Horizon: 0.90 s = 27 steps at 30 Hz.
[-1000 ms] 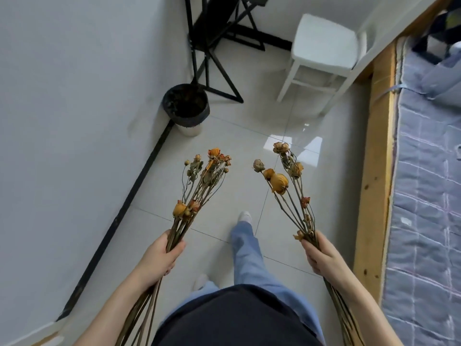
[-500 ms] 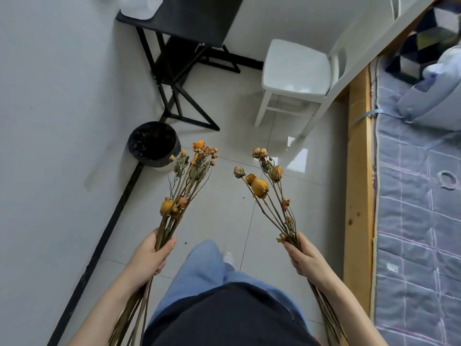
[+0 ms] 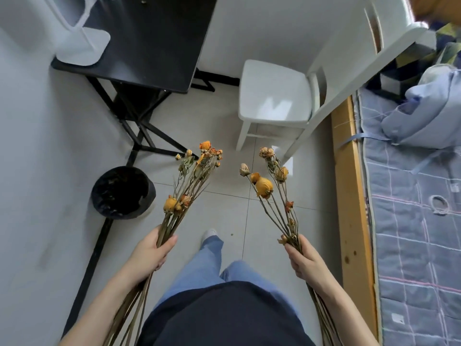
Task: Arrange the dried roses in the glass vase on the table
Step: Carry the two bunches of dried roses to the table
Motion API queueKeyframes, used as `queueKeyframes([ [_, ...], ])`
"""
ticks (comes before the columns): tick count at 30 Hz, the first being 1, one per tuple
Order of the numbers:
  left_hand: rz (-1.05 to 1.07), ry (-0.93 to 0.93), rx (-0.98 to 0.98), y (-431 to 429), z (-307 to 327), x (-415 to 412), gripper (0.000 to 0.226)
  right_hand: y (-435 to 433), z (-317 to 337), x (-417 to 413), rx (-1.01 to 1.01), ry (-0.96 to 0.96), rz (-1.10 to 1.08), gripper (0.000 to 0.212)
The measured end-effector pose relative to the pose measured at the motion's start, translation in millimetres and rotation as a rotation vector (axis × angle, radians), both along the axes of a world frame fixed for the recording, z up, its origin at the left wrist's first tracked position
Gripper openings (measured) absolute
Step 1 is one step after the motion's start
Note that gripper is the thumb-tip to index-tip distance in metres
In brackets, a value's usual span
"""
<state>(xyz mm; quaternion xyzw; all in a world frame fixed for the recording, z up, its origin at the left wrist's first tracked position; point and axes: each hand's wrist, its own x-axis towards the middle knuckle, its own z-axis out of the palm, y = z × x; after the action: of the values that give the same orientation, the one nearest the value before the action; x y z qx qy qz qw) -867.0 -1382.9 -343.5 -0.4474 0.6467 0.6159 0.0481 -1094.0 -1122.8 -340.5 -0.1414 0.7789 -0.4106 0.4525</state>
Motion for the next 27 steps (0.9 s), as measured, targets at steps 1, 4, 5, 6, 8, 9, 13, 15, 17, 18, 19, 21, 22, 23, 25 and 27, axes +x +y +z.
queueKeyframes([
  [1, -0.015, -0.001, -0.013, -11.1, 1.5, -14.0, 0.005, -9.7, 0.8, -11.0, -0.004, -0.004, -0.010, 0.010],
  [4, -0.041, -0.003, -0.032, -38.8, 6.7, -52.8, 0.005, -33.7, 2.2, -42.4, -0.012, 0.012, -0.017, 0.010],
  [5, -0.048, -0.001, -0.034, -47.0, 7.5, -64.9, 0.005, -40.7, 1.6, -53.7, -0.018, 0.014, -0.022, 0.010],
  [6, -0.050, -0.003, -0.032, -54.7, 8.3, -76.3, 0.005, -47.0, 1.1, -65.3, -0.023, 0.012, -0.033, 0.010],
  [8, -0.053, -0.013, -0.032, -67.8, 9.0, -97.6, 0.004, -58.6, 1.0, -88.8, -0.021, 0.003, -0.047, 0.010],
  [9, -0.063, -0.019, -0.038, -74.1, 8.2, -108.5, 0.005, -65.0, 0.7, -101.2, -0.016, 0.004, -0.044, 0.010],
  [13, -0.067, -0.021, -0.044, -100.3, 5.8, -158.2, 0.010, -94.8, -1.6, -158.2, -0.028, 0.007, -0.030, 0.010],
  [15, -0.058, -0.027, -0.056, -113.3, 2.5, -186.6, 0.013, -110.5, -4.5, -192.0, -0.029, 0.016, -0.015, 0.009],
  [17, -0.035, -0.029, -0.060, -124.4, 0.4, -216.0, 0.013, -125.4, -6.4, -228.2, -0.040, 0.014, 0.010, 0.008],
  [18, -0.021, -0.032, -0.054, -129.5, -0.2, -231.0, 0.013, -133.3, -6.7, -247.2, -0.041, 0.015, 0.029, 0.007],
  [19, -0.007, -0.033, -0.044, -134.1, -0.3, -245.4, 0.013, -141.2, -6.5, -265.5, -0.038, 0.021, 0.050, 0.007],
  [21, 0.023, -0.026, -0.020, -141.2, 2.1, -270.8, 0.012, -155.9, -3.6, -298.2, -0.025, 0.040, 0.094, 0.009],
  [22, 0.034, -0.022, -0.017, -144.8, 4.4, -282.6, 0.012, -163.5, -1.7, -313.5, -0.020, 0.043, 0.116, 0.010],
  [23, 0.040, -0.022, -0.023, -148.7, 6.9, -293.4, 0.013, -171.8, 0.0, -327.8, -0.019, 0.043, 0.135, 0.011],
  [25, 0.064, -0.024, -0.039, -156.3, 13.5, -310.6, 0.013, -188.8, 3.1, -352.0, -0.024, 0.036, 0.162, 0.014],
  [27, 0.102, -0.025, -0.052, -165.4, 21.1, -324.1, 0.013, -206.8, 6.1, -371.8, -0.028, 0.026, 0.181, 0.016],
])
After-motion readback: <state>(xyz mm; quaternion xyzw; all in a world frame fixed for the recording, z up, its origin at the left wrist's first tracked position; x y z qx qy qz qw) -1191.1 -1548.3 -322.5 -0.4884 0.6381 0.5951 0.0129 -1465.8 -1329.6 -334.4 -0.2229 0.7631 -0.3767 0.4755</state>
